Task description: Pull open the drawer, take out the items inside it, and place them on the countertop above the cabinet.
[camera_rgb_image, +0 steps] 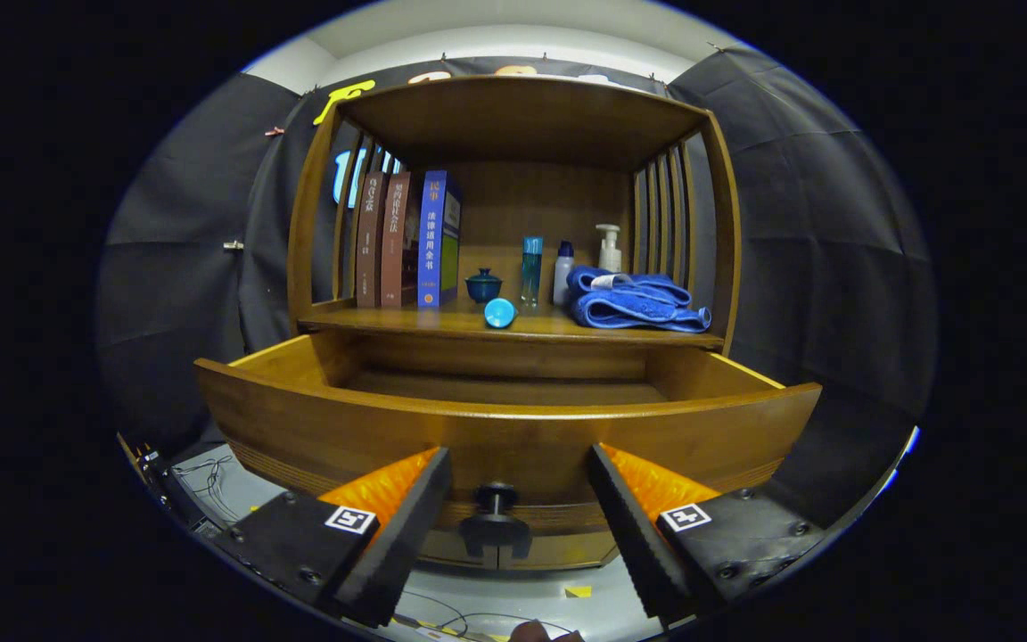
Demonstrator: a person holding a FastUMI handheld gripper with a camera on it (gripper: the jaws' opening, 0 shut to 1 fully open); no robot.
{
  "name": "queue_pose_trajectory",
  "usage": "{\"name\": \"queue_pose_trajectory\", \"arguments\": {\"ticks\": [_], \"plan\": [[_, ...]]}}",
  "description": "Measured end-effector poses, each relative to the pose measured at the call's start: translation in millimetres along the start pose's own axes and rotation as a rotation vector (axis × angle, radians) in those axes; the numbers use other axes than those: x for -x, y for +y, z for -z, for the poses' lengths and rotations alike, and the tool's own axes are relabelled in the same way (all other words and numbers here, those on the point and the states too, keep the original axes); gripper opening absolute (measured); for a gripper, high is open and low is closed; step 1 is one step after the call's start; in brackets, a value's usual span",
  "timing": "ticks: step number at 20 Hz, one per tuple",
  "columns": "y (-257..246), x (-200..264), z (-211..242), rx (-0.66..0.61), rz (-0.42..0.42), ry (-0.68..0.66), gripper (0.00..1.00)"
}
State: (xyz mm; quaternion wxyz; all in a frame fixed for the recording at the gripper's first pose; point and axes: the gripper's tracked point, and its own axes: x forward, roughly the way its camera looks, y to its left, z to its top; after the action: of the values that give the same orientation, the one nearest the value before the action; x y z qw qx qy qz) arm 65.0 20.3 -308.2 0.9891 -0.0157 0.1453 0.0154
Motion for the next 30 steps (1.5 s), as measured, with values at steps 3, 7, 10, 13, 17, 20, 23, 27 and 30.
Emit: {"name": "queue_pose_trajectory", "arguments": {"ticks": [3,7,10,13,17,20,23,27,30], "plan": [[1,-23,-3,0.003,0.002,0.006,1.00],[2,-55,-6,-0.016,0.003,0.015,1.00],[4,-76,-8,-0.026,0.004,0.026,1.00],[4,-94,-9,-0.018,0.007,0.046,1.00],[8,-115,-8,-0.007,0.012,0.071,1.00],[8,-126,-10,-0.007,0.015,0.086,1.00],[9,-137,-12,-0.005,0.017,0.093,1.00],[10,-138,-11,0.012,0.024,0.096,1.00],[10,-134,-21,0.009,0.023,0.086,1.00]]}}
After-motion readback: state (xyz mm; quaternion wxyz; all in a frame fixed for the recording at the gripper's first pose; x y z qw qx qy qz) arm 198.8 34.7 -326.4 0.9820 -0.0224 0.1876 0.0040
